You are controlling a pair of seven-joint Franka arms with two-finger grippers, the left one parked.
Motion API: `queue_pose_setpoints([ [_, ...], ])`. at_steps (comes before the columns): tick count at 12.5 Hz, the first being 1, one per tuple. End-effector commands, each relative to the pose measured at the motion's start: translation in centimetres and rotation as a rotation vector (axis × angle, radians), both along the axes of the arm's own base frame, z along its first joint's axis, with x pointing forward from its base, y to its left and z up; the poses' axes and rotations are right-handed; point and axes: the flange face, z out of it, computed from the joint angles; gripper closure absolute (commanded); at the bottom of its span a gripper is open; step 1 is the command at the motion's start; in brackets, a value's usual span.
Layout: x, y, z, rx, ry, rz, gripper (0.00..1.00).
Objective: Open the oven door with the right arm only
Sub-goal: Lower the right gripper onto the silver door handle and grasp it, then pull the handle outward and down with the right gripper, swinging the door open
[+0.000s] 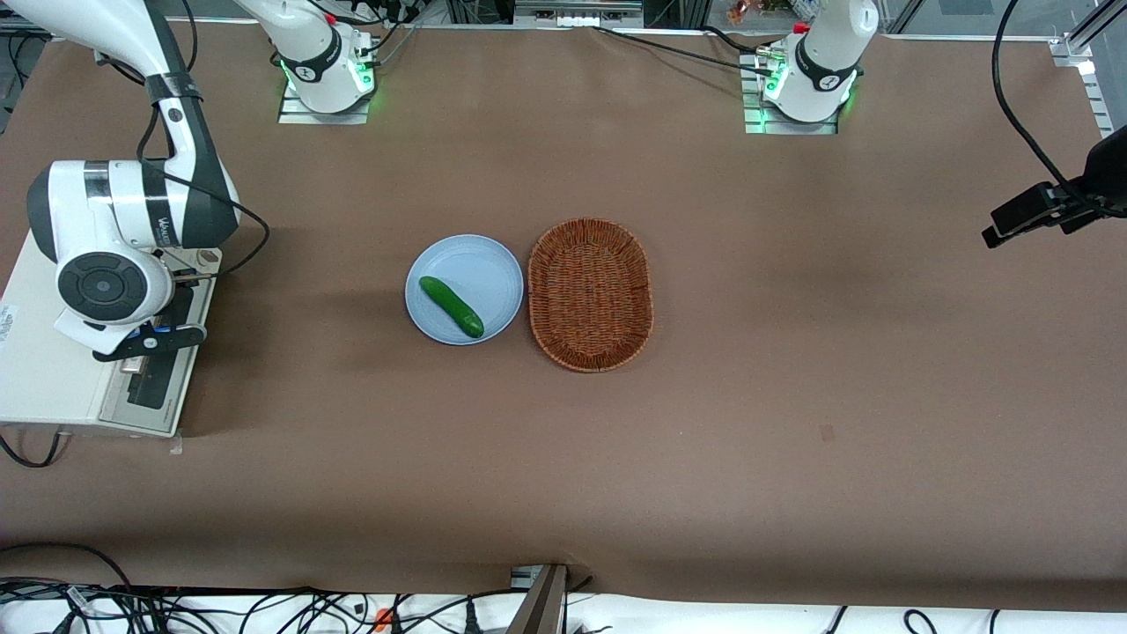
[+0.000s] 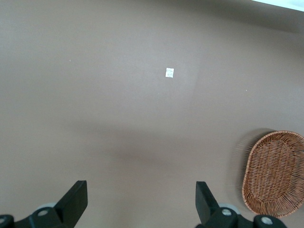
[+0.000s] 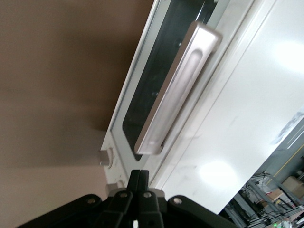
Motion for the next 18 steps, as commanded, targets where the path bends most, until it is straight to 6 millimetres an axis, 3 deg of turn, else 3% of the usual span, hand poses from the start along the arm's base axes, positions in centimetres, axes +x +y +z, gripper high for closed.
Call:
queue_pose_setpoints([
  [1,1.0,-0.5,-0.3,-0.022,-0.017,0.023,1.0],
  [6,1.5,-2.1,-1.2,-0.038,-0.021,0.038,1.0],
  [18,2.2,-2.7,-3.0,-0.017,-0.037,0.065,1.0],
])
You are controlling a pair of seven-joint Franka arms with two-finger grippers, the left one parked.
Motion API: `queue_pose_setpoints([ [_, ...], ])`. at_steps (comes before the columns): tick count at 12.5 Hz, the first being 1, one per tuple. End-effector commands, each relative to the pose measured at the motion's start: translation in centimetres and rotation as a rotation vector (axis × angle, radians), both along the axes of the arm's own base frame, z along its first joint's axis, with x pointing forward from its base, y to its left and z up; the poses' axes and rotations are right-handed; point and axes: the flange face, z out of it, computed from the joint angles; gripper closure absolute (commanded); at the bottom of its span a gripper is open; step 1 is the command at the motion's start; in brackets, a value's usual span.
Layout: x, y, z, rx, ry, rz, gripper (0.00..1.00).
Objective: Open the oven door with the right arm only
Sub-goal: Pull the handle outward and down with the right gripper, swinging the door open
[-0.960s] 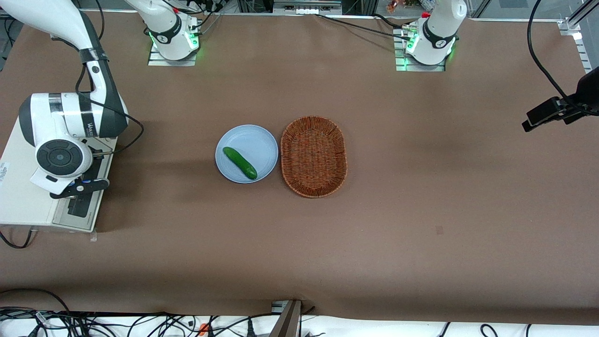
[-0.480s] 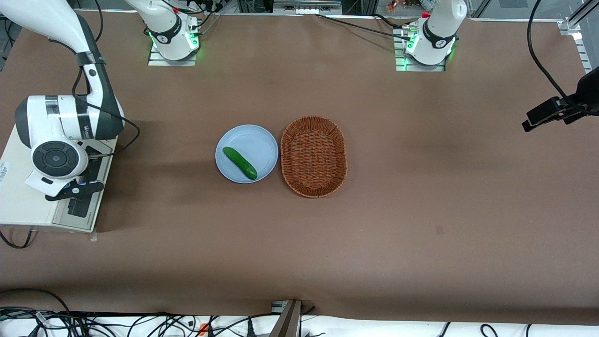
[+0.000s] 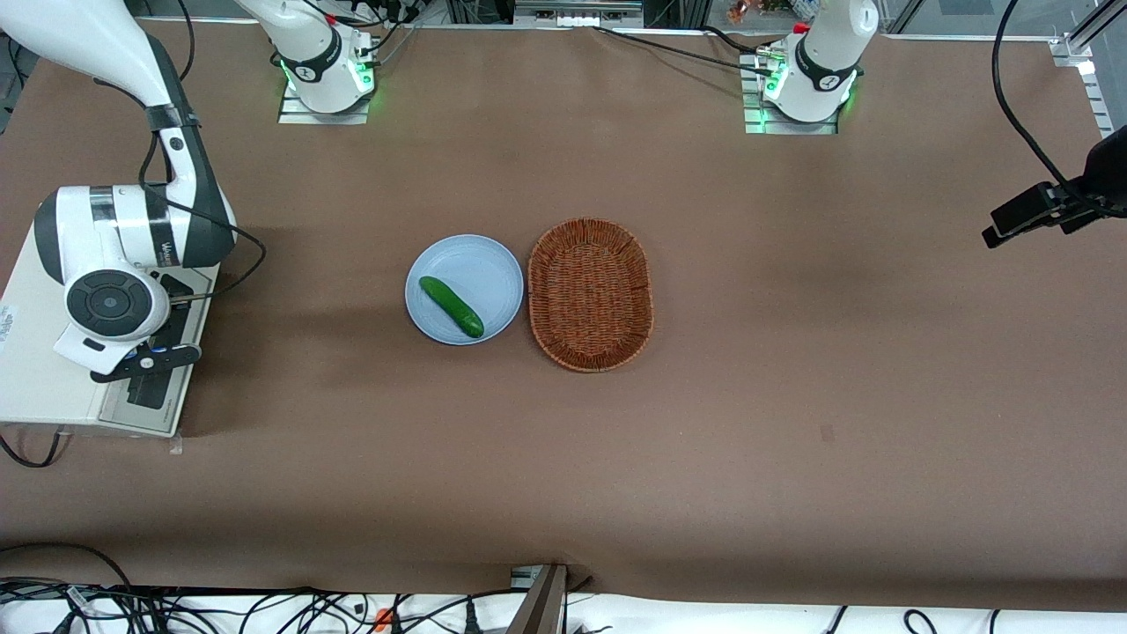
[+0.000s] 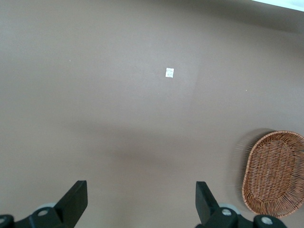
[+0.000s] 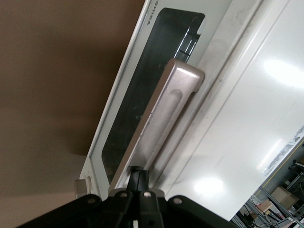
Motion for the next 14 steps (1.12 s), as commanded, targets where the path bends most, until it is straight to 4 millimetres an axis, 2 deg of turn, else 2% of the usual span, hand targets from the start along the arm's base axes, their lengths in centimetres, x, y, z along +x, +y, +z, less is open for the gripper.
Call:
queue_pose_setpoints([
  [1,0.6,-0.5,-0.5,0.001,-0.004,0.018,1.0],
  [9,1.1,0.5,-3.0,0.066,-0.036,-0.017,1.0],
  [14,1.6,1.2,-5.6,0.1,-0.044,-0.014,1.0],
])
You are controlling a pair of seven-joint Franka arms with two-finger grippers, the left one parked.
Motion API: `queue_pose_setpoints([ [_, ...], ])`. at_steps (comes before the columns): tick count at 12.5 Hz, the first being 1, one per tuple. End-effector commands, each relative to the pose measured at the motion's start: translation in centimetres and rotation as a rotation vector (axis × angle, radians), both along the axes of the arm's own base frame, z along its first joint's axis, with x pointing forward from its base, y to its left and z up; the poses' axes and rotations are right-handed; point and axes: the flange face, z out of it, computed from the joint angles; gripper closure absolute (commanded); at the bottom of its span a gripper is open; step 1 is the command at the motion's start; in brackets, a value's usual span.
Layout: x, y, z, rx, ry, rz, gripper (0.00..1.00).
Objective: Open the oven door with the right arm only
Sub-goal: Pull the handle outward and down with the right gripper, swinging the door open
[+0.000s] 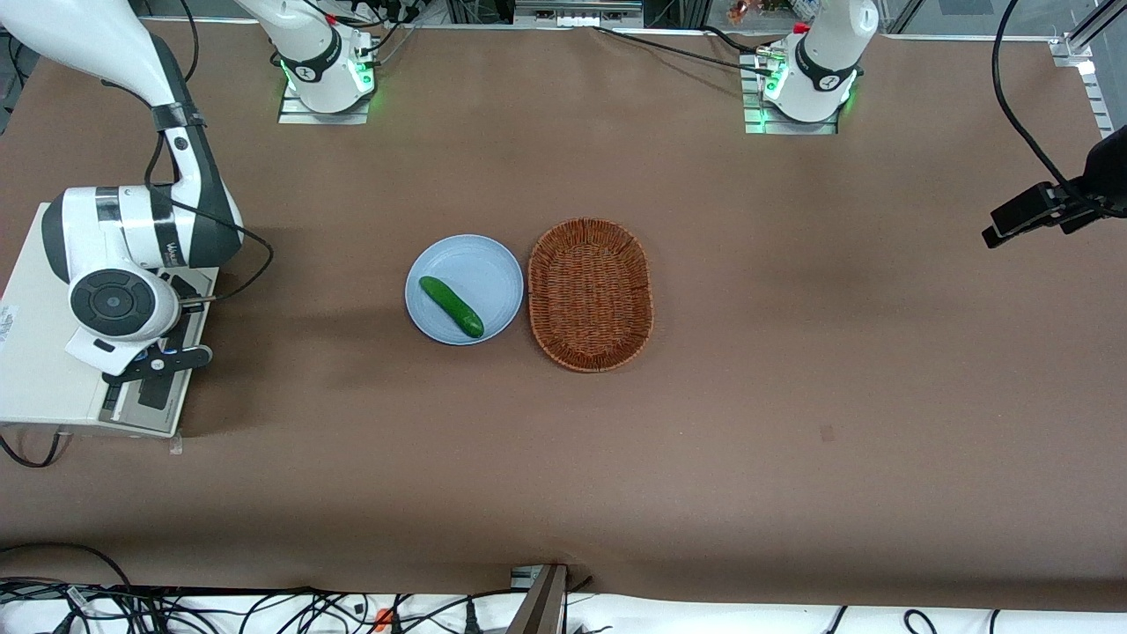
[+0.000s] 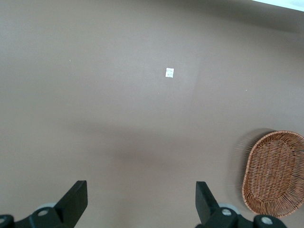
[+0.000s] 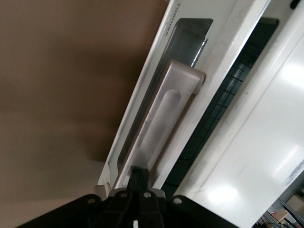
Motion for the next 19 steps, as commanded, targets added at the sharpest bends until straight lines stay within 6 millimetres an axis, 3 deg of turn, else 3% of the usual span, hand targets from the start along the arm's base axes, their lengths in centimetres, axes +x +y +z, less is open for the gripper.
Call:
queue_pose_setpoints([
  [1,1.5,-0.3,-5.5,0.052,-0.027,0.002,1.0],
  [7,1.6,2.1,-8.6,0.083,-0.023,0.01,1.0],
  [17,1.6,1.7,-14.2,0.115,-0.01,0.024,1.0],
  [19,1.5,1.4,-14.4,0.13,-0.012,-0.001,1.0],
])
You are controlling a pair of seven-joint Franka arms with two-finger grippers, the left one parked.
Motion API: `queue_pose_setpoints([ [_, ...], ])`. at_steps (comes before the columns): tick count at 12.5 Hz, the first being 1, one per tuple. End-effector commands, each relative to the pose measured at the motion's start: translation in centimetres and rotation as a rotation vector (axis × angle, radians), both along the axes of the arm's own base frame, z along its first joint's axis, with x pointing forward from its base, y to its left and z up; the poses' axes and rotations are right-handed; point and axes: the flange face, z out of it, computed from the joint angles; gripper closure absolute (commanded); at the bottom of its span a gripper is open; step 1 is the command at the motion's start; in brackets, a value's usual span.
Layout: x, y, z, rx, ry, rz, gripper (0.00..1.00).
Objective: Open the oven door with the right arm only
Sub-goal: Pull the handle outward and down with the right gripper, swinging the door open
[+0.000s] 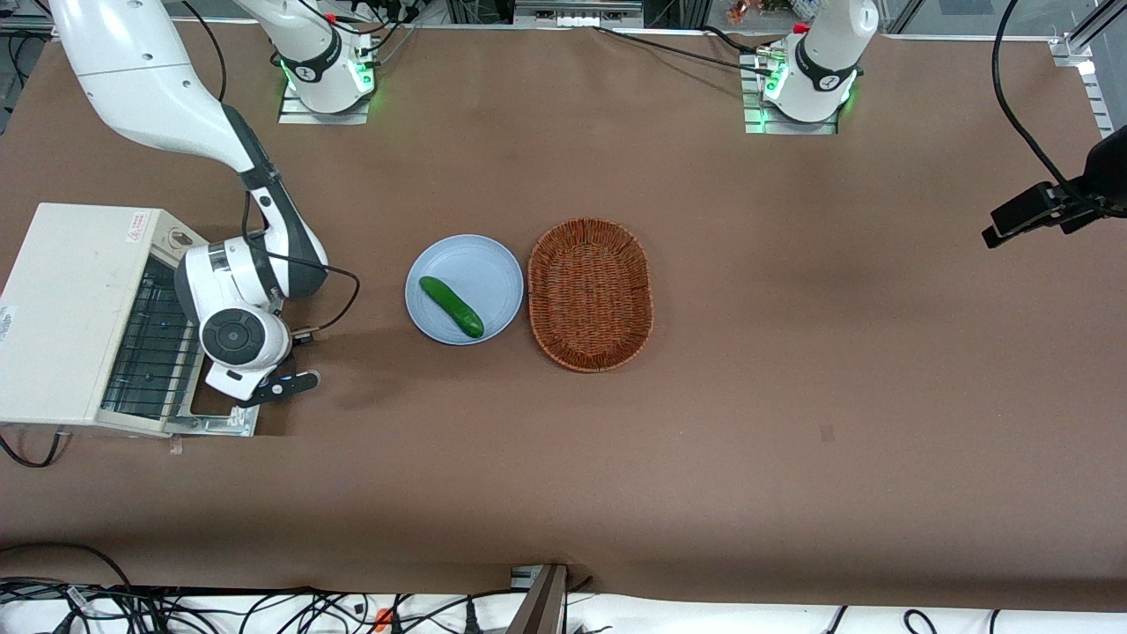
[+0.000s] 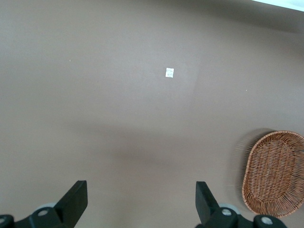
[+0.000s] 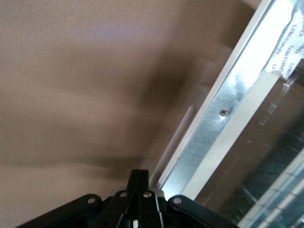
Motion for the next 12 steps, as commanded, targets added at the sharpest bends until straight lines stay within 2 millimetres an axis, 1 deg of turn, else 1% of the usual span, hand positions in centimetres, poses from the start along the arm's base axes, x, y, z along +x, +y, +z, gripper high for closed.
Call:
queue_pose_setpoints([
  [1,0.6,-7.0,-0.2,-0.053,0.015,-0.048,1.0],
  [4,0.4,-6.5,-0.2,-0.016,0.024,-0.09,1.0],
  [5,0.3,-6.0,-0.3,0.0,0.026,-0.114,1.0],
  [7,0.2,-5.8,-0.3,0.02,0.02,-0.168,1.0],
  [9,0.1,-5.4,-0.4,0.083,0.028,-0.241,1.0],
  [11,0.1,-5.0,-0.5,0.09,0.021,-0.286,1.0],
  [12,0.1,-4.4,-0.4,0.086,0.018,-0.295,1.0],
])
